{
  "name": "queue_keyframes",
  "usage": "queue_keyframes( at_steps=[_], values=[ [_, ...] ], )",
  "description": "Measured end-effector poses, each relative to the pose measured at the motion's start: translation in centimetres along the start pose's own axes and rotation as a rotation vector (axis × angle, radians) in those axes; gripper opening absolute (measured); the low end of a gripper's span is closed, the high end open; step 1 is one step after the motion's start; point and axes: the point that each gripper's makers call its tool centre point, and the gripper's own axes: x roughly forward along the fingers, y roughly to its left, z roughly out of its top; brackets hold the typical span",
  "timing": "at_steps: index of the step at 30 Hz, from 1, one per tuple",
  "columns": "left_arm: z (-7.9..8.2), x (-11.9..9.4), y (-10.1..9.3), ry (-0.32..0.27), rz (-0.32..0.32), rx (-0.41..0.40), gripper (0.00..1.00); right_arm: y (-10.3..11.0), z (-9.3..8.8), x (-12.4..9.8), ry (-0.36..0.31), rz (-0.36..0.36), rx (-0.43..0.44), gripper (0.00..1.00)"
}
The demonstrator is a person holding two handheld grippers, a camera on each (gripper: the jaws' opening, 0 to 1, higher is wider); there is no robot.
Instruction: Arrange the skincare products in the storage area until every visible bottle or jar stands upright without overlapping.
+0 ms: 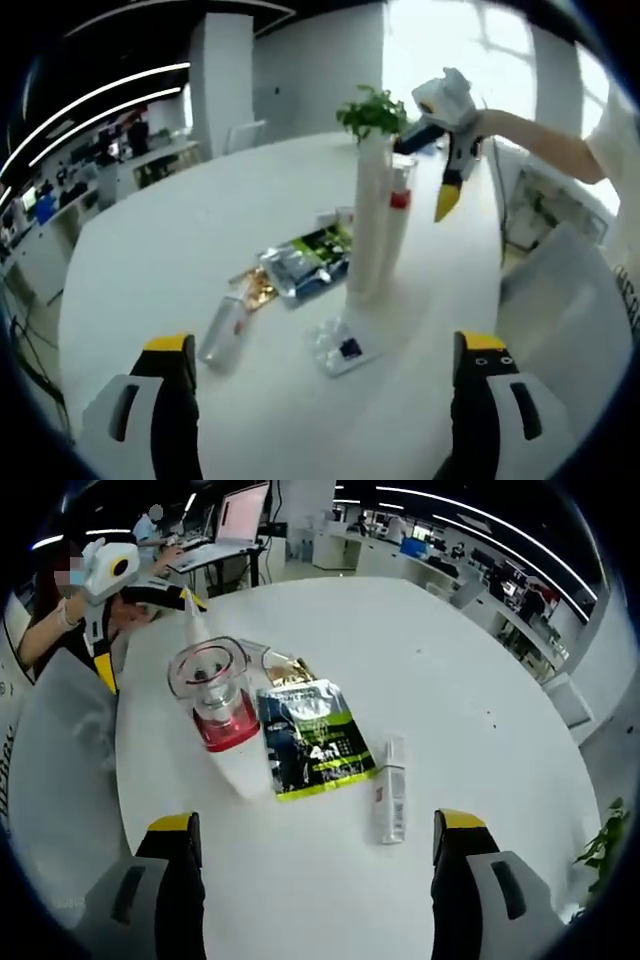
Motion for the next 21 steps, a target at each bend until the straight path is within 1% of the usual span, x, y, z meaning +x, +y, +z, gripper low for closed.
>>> queue_keyframes(
  at_steps=[2, 4, 5, 6, 7, 8, 9, 10, 11, 13, 14, 17, 19, 21],
  values=[
    [0.2, 0.0, 0.1, -0.007, 0.002, -0.002, 0.99, -0.7, -0.2, 0.3, 0.006, -0.009, 0.003, 0.93],
    [0.3, -0.1, 0.2, -0.009, 0.008, -0.002, 0.99, -1.2, -0.5, 0.6, 0.017, -0.015, 0.014, 0.87],
    [0.4, -0.1, 0.1, -0.009, 0.007, 0.000, 0.99, -1.1, -1.0, 0.7, 0.037, -0.011, 0.038, 0.86],
    [0.4, -0.1, 0.0, -0.008, 0.002, 0.001, 0.99, -1.4, -1.7, 0.8, 0.070, -0.018, 0.095, 0.82],
    [0.5, -0.1, 0.0, -0.012, 0.000, 0.001, 0.99, -0.8, -2.3, 0.9, 0.103, 0.034, 0.084, 0.75],
    [0.6, -0.1, 0.0, -0.014, 0.002, 0.002, 0.99, -1.0, -2.3, 1.2, 0.093, 0.031, 0.093, 0.72],
    [0.6, -0.2, 0.0, -0.013, 0.003, 0.003, 0.99, -1.1, -2.3, 1.4, 0.084, 0.026, 0.095, 0.74],
    [0.6, -0.2, -0.1, -0.014, 0.003, 0.004, 0.99, -1.1, -2.5, 1.6, 0.086, 0.037, 0.103, 0.74],
    [0.6, -0.3, -0.1, -0.015, 0.001, 0.003, 0.99, -1.6, -2.8, 2.2, 0.090, 0.039, 0.107, 0.73],
    [0.6, -0.3, -0.2, -0.014, 0.002, 0.002, 0.99, -2.2, -2.8, 2.4, 0.086, 0.030, 0.107, 0.71],
    [0.5, -0.4, -0.3, -0.012, 0.002, 0.002, 0.99, -2.7, -2.9, 2.6, 0.095, 0.033, 0.122, 0.70],
    [0.4, -0.4, -0.4, -0.005, 0.008, 0.000, 0.99, -3.1, -2.5, 2.8, 0.086, 0.037, 0.137, 0.68],
    [0.3, -0.5, -0.4, -0.003, 0.010, -0.002, 0.99, -3.8, -2.2, 3.0, 0.080, 0.029, 0.127, 0.67],
    [0.6, -0.5, -0.6, -0.025, 0.001, -0.017, 0.99, -3.7, -2.1, 3.1, 0.090, 0.035, 0.121, 0.65]
  ],
)
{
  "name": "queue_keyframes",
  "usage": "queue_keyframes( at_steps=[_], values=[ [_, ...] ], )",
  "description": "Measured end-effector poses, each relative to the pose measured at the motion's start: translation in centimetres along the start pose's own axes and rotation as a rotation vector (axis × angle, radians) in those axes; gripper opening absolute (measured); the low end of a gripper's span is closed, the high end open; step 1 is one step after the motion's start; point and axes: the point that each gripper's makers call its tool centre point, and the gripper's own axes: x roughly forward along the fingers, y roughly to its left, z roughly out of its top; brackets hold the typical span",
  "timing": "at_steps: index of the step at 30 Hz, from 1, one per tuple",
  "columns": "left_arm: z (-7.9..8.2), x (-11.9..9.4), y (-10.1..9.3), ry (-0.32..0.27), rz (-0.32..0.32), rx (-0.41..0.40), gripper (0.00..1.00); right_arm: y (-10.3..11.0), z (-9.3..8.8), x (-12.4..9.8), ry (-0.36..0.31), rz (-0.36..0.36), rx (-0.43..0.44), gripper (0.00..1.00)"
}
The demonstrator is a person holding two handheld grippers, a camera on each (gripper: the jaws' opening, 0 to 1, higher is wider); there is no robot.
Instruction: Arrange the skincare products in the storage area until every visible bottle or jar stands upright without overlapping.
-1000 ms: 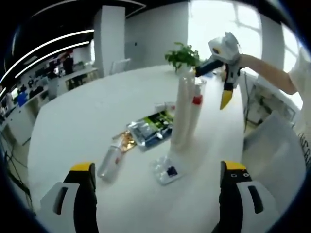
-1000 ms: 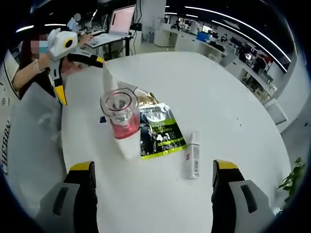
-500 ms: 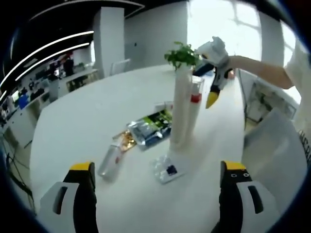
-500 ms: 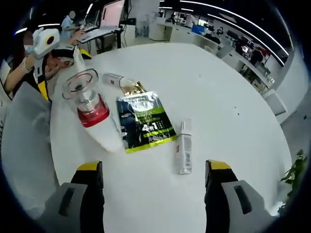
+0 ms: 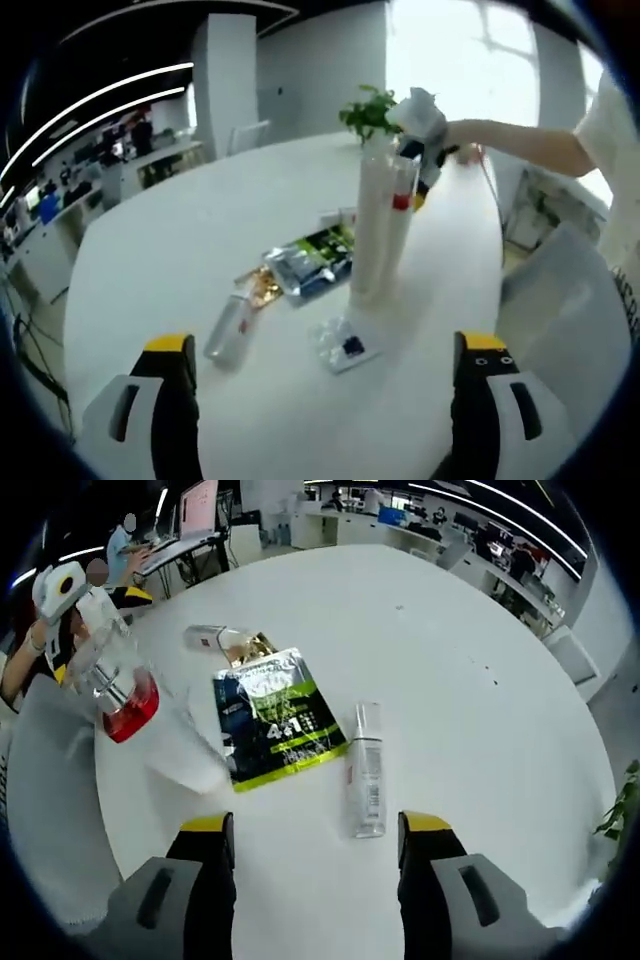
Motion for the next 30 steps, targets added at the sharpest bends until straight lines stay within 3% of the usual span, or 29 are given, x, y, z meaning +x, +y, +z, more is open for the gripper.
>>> queue_keyframes(
  at_steps=[4, 8, 12, 16, 21, 26, 30],
  values=[
    [0.1, 0.0, -0.2, -0.002, 0.000, -0.003, 0.99, -0.9, 0.0, 0.8, 0.026, -0.004, -0.017, 0.54],
    [-0.1, 0.0, -0.1, 0.002, -0.002, -0.002, 0.99, -1.5, -0.1, 1.5, 0.044, 0.003, -0.008, 0.51],
    [-0.6, 0.2, -0.3, 0.017, -0.019, -0.010, 0.99, -2.9, -0.4, 2.2, 0.084, -0.044, -0.026, 0.46],
    [-0.9, 0.2, -0.5, 0.019, -0.021, -0.016, 0.99, -2.4, -0.5, 2.9, 0.100, -0.033, -0.014, 0.43],
    [-1.3, 0.2, -0.3, 0.029, -0.029, -0.013, 0.99, -3.3, -0.5, 4.0, 0.118, -0.050, -0.023, 0.37],
    [-1.7, 0.1, -0.2, 0.033, -0.042, -0.024, 0.99, -2.8, -0.4, 4.6, 0.129, -0.031, -0.032, 0.39],
    [-1.8, 0.1, -0.2, 0.038, -0.041, -0.026, 0.99, -2.5, -1.1, 5.1, 0.182, -0.002, -0.014, 0.35]
  ],
)
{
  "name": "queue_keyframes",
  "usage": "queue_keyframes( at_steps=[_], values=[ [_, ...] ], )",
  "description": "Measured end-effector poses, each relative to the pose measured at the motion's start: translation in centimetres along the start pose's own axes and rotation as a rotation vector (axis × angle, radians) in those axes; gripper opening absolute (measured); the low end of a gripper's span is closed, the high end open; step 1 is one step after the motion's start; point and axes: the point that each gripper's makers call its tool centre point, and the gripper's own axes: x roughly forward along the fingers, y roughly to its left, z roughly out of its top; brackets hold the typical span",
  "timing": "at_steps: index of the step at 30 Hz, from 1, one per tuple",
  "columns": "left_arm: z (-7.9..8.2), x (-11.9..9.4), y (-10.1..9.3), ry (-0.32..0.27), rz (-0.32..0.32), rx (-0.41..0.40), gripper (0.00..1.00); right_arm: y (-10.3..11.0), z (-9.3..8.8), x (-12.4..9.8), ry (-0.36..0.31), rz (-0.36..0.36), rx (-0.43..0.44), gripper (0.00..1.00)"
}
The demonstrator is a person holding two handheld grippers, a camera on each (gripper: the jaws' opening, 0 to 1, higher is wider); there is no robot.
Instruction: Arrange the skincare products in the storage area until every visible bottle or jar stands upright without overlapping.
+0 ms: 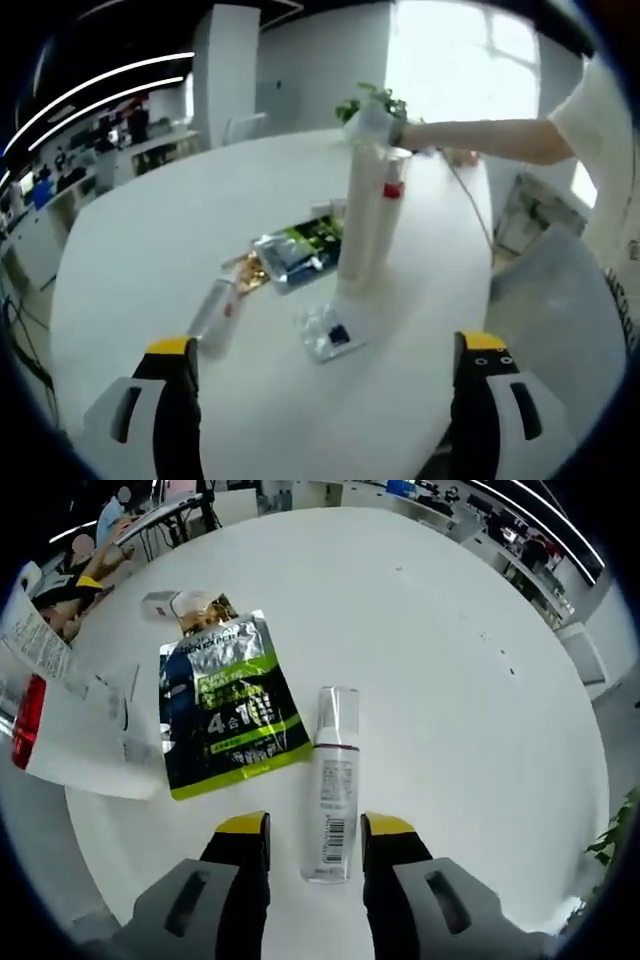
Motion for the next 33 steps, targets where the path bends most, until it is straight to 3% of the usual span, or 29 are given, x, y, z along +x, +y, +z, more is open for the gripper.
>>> queue_keyframes(
  at_steps=[18, 29, 33],
  values=[
    [-0.2, 0.0, 0.6, -0.011, 0.004, -0.009, 0.99, -1.1, 0.5, 1.0, 0.060, 0.034, -0.012, 0.28],
    [0.1, 1.0, -0.6, -0.005, -0.032, 0.000, 0.99, -1.3, 0.5, 1.0, 0.089, 0.034, -0.036, 0.27],
    [0.6, 1.2, -1.0, -0.027, -0.028, 0.012, 0.96, -1.3, 0.6, 1.1, 0.102, 0.035, -0.016, 0.22]
  ],
)
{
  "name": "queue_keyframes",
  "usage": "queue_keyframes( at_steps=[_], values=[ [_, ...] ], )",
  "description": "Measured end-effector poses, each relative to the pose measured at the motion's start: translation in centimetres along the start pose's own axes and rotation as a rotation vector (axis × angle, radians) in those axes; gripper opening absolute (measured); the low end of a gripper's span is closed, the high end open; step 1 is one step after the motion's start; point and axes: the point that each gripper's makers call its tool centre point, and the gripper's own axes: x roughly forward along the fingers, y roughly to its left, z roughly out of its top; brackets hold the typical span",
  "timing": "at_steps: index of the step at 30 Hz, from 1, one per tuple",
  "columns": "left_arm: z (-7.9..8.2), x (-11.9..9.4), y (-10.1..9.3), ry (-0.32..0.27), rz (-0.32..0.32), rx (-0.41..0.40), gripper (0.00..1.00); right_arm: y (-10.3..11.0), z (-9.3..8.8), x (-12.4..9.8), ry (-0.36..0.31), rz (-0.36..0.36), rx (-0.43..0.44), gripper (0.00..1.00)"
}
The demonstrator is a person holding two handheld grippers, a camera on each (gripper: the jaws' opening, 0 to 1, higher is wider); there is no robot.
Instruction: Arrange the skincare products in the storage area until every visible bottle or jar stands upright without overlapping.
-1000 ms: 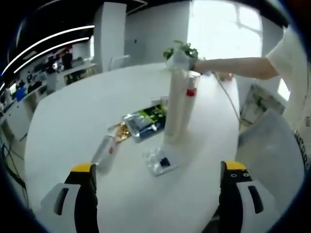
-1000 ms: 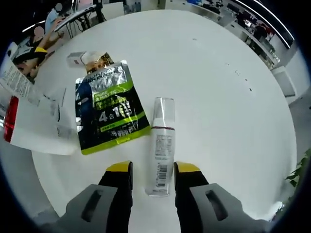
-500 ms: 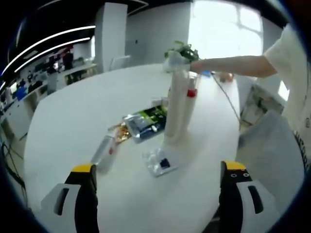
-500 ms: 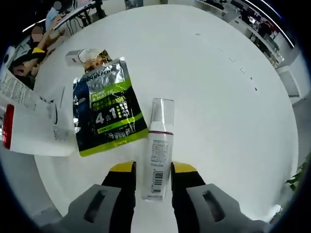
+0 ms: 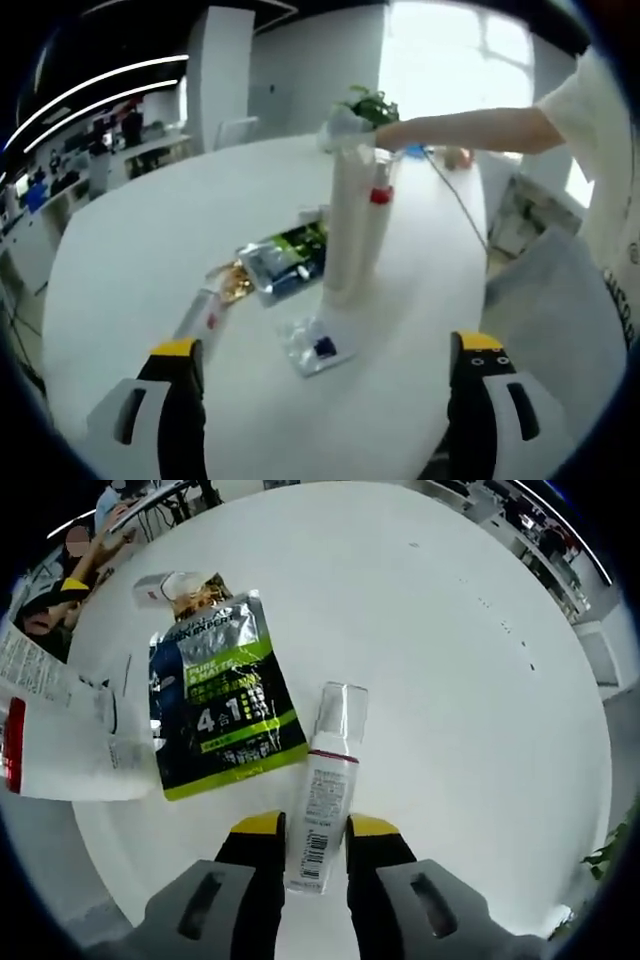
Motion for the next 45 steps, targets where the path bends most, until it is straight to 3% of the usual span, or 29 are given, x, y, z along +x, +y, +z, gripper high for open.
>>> queue_keyframes(
  at_steps=[10, 18, 23, 29, 36, 37, 45],
  values=[
    [0.3, -0.3, -1.4, -0.002, -0.015, 0.004, 0.96, 0.6, -0.3, -0.3, -0.054, -0.002, 0.050, 0.19],
    [0.8, -1.5, -0.8, -0.045, 0.007, -0.020, 0.96, 0.6, -1.3, -0.8, -0.075, 0.006, 0.087, 0.18],
    [1.0, -1.3, -1.1, -0.048, 0.000, -0.021, 0.96, 1.2, -1.1, -1.8, -0.193, 0.079, 0.225, 0.18],
    [1.6, -0.9, -1.7, -0.059, -0.008, -0.028, 0.99, 2.0, -1.3, -3.1, -0.393, 0.174, 0.415, 0.18],
    [2.0, -0.9, -2.0, -0.071, -0.022, -0.030, 0.99, 3.9, -1.9, -4.9, -0.553, 0.210, 0.512, 0.18],
    [2.1, -0.9, -2.2, -0.076, -0.026, -0.034, 0.99, 6.2, -2.4, -5.5, -0.580, 0.211, 0.522, 0.18],
    [2.1, -0.9, -2.3, -0.079, -0.031, -0.033, 0.99, 10.1, -3.6, -7.9, -0.694, 0.198, 0.546, 0.19]
  ],
)
